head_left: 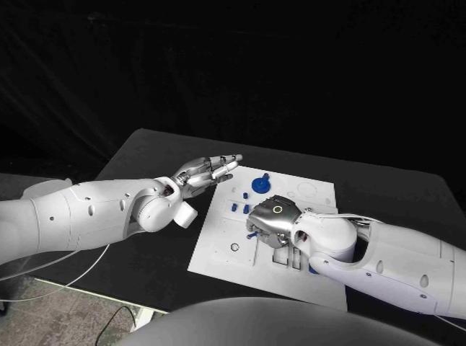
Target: Assemble the parts on the task board
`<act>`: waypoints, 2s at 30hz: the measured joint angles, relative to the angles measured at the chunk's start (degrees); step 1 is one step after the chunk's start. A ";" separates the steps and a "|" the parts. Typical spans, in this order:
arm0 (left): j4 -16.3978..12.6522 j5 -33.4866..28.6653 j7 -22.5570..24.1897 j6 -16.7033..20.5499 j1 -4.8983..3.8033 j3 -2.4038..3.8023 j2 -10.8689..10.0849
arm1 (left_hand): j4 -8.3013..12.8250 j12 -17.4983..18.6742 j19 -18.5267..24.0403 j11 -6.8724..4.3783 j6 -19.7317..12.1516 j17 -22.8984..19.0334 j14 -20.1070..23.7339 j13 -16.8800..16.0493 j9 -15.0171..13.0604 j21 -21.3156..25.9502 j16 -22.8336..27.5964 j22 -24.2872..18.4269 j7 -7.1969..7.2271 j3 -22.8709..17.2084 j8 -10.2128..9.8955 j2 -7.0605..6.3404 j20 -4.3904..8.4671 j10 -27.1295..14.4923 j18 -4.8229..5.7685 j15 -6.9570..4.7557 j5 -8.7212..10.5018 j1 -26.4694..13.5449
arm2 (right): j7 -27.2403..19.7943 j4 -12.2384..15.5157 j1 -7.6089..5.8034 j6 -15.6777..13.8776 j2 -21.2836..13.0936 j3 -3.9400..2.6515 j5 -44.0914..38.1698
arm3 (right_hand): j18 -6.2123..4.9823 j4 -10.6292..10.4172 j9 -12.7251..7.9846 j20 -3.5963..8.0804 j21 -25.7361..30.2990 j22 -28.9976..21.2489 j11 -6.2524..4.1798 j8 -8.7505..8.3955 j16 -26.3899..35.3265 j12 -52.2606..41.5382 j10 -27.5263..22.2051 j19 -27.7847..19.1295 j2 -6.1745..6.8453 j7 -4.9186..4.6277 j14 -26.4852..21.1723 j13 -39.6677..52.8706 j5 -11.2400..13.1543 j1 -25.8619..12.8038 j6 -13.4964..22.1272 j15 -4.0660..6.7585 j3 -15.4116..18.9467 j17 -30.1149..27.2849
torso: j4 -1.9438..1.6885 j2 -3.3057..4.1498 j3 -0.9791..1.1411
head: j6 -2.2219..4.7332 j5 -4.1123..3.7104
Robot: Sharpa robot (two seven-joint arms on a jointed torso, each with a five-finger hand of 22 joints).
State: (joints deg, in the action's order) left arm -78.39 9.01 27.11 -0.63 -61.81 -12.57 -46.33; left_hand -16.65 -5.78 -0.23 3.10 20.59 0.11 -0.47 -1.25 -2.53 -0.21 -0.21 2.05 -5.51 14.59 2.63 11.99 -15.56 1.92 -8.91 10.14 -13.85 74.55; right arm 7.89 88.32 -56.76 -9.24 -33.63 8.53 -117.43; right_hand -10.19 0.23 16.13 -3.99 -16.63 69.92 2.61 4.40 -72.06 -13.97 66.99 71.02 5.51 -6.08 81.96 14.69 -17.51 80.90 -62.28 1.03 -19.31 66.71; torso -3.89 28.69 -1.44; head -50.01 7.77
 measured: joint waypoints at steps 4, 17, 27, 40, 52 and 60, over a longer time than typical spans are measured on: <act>0.02 0.00 -0.06 -0.07 0.01 0.00 0.01 | 0.00 0.00 0.00 0.00 0.22 0.00 0.00 0.00 0.00 0.00 0.00 0.05 0.20 0.00 0.00 0.00 0.00 0.00 0.00 0.00 0.00 0.00 | 0.00 0.01 0.00 0.00 0.00 0.00 0.10 | 0.00 0.00 0.00 0.00 0.00 0.00 0.00 0.00 0.00 -0.02 0.00 0.00 0.00 0.00 0.00 0.01 0.00 0.00 0.00 0.00 0.00 0.00 | 0.00 0.00 -0.01 | 0.00 0.09; 0.15 0.00 -0.20 -0.22 0.06 0.00 0.03 | 0.00 0.00 -0.21 0.40 1.02 0.00 -0.21 0.00 -0.11 0.00 0.00 0.21 -0.01 0.00 0.26 0.00 -0.21 0.02 0.01 0.21 0.00 0.00 | -0.08 0.04 0.00 -0.29 -0.29 0.00 0.90 | 0.00 -0.67 -0.33 0.00 0.76 -0.10 0.24 -0.58 0.00 -0.99 -2.15 0.00 0.29 -0.15 0.00 1.21 2.64 -1.79 1.74 0.00 0.67 0.08 | -0.01 -0.01 0.00 | 0.00 0.14; 0.15 0.00 -0.29 -0.28 0.08 -0.01 -0.02 | 0.00 0.00 -0.21 0.40 1.02 0.00 -0.21 -0.01 -0.11 0.00 0.00 0.20 -0.01 0.00 0.26 0.00 -0.21 0.02 0.01 0.21 0.00 0.00 | -0.44 0.21 0.00 -3.08 -2.27 0.00 3.10 | 0.00 -3.69 -2.03 -1.05 3.74 -1.93 0.80 -0.73 1.03 -6.00 -8.50 0.00 1.81 -0.75 -1.82 6.24 8.31 -4.83 7.56 -0.88 2.72 -1.19 | 0.00 0.01 0.01 | 0.00 0.37; 0.15 0.00 -0.44 -0.31 0.10 -0.01 -0.06 | 0.00 0.00 -0.21 0.40 1.24 0.00 -0.21 -0.01 -0.15 0.00 0.00 0.29 -0.22 0.00 0.26 0.12 -0.21 0.02 0.01 0.21 0.00 0.12 | -2.14 -1.03 0.46 -5.96 -3.50 0.00 9.31 | 0.00 -5.14 -1.57 -1.67 9.21 -2.88 -0.26 0.72 3.68 -50.40 -14.19 -0.62 0.61 -0.21 -7.27 44.10 6.29 -3.57 6.72 -0.31 4.68 -6.80 | 0.01 -0.03 0.02 | 0.00 0.19; 0.14 0.00 -0.69 -0.44 0.12 -0.01 -0.11 | 0.17 0.00 -0.21 0.40 1.43 0.00 0.00 -0.01 -0.15 0.00 0.00 0.28 -0.41 0.17 0.39 0.30 -0.20 0.02 0.00 0.41 -0.50 0.30 | -3.76 -2.87 1.48 -8.30 -2.66 0.00 12.76 | 0.01 -5.38 -0.32 -1.43 9.51 -2.54 -0.71 2.03 2.99 -55.26 -10.51 -0.39 -0.09 0.22 -7.27 48.98 5.63 -3.84 5.29 -0.30 4.92 -6.29 | -0.04 -0.02 -0.01 | 0.00 0.20; 0.14 0.00 -0.85 -0.55 0.12 -0.01 -0.17 | 0.32 0.00 -0.21 0.61 1.64 0.00 -0.01 -0.01 -0.14 0.00 0.00 0.27 -0.62 0.01 0.46 0.45 -0.20 0.22 0.00 0.41 -1.11 0.45 | -4.19 -4.05 2.04 -9.04 -1.92 0.00 14.02 | 0.01 -5.38 0.03 -1.43 9.66 -2.43 -0.71 2.29 2.77 -55.42 -10.51 -0.39 -0.09 0.28 -7.05 49.07 5.16 -3.84 5.23 -0.08 4.92 -6.25 | -0.02 -0.02 -0.01 | 0.00 0.25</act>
State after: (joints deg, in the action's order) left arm -78.24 9.01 26.26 -1.18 -61.69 -12.58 -46.50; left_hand -16.33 -5.78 -0.44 3.71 22.23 0.11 -0.47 -1.26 -2.67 -0.21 -0.21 2.32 -6.13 14.60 3.09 12.44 -15.76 2.14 -8.91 10.55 -14.96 75.00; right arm 3.71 84.27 -54.72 -18.29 -35.55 8.53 -103.41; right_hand -10.18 -5.15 16.16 -5.42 -6.97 67.49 1.90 6.69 -69.28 -69.38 56.47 70.63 5.42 -5.80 74.92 63.76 -12.35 77.06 -57.05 0.95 -14.39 60.46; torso -3.91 28.66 -1.44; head -50.01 8.03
